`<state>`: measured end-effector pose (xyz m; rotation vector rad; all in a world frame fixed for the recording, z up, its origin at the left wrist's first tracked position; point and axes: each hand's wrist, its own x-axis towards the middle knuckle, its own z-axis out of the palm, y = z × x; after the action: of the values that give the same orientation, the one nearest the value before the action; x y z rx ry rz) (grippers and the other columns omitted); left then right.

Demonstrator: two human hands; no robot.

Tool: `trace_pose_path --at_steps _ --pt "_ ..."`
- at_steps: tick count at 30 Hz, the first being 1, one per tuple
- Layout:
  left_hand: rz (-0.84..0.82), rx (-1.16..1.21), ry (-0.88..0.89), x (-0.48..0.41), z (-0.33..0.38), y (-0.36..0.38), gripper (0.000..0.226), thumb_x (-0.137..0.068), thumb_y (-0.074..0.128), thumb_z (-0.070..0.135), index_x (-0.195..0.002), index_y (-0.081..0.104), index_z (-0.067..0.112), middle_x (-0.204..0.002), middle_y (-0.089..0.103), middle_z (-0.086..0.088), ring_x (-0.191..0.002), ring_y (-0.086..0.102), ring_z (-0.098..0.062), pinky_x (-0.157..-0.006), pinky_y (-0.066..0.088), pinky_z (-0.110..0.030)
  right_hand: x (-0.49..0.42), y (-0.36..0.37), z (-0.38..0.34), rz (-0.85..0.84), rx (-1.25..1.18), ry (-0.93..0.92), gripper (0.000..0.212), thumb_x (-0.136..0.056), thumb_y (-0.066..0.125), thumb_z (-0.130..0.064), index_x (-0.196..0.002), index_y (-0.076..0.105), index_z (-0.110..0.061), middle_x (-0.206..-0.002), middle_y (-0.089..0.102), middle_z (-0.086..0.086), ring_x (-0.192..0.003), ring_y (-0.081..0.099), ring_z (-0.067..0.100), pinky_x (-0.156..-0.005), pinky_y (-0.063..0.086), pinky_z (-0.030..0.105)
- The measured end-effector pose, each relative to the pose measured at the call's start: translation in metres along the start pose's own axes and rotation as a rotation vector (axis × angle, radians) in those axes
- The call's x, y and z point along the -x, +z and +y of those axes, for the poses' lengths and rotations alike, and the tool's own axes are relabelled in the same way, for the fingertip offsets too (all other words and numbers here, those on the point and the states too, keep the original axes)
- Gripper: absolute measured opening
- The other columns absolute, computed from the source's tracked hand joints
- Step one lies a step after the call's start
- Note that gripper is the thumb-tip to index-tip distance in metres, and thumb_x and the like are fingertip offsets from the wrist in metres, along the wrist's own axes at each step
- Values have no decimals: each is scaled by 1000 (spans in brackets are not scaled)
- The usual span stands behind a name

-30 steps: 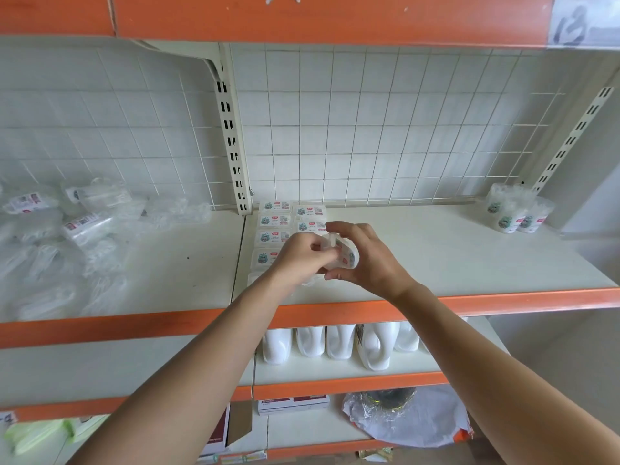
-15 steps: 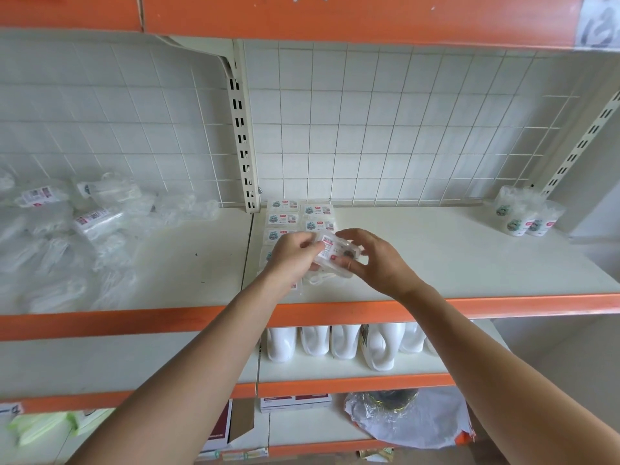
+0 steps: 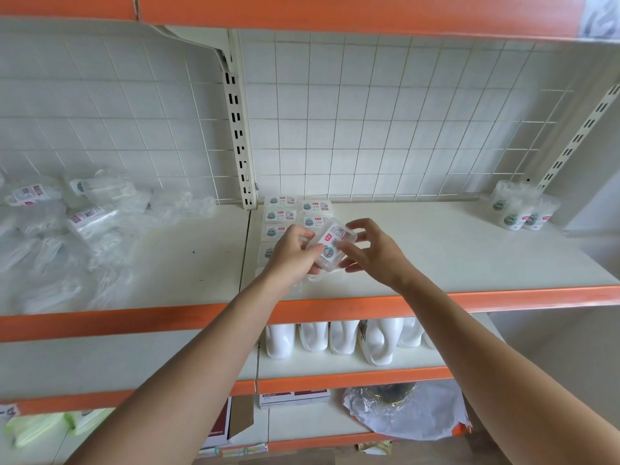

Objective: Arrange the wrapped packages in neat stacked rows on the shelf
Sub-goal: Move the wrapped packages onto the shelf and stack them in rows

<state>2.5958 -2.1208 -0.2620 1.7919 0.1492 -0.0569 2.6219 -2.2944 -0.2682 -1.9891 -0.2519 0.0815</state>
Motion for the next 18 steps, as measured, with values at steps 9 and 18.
trace_pose_path --at_steps 9,18 --pt "-106 -201 72 5 -5 -17 25 -100 44 15 -111 65 7 -63 60 -2 -57 60 -18 -66 55 -36 18 -6 14 -184 528 -390 52 -81 76 -36 -128 55 -29 -134 53 -12 -123 45 12 -103 39 27" --pt "33 -824 410 21 -40 -31 34 -94 46 10 -125 61 8 -126 57 -9 -124 45 -26 -103 39 -35 34 -3 32 -167 610 -397 45 -76 79 -32 -117 63 -26 -116 63 -9 -113 49 15 -96 42 26"
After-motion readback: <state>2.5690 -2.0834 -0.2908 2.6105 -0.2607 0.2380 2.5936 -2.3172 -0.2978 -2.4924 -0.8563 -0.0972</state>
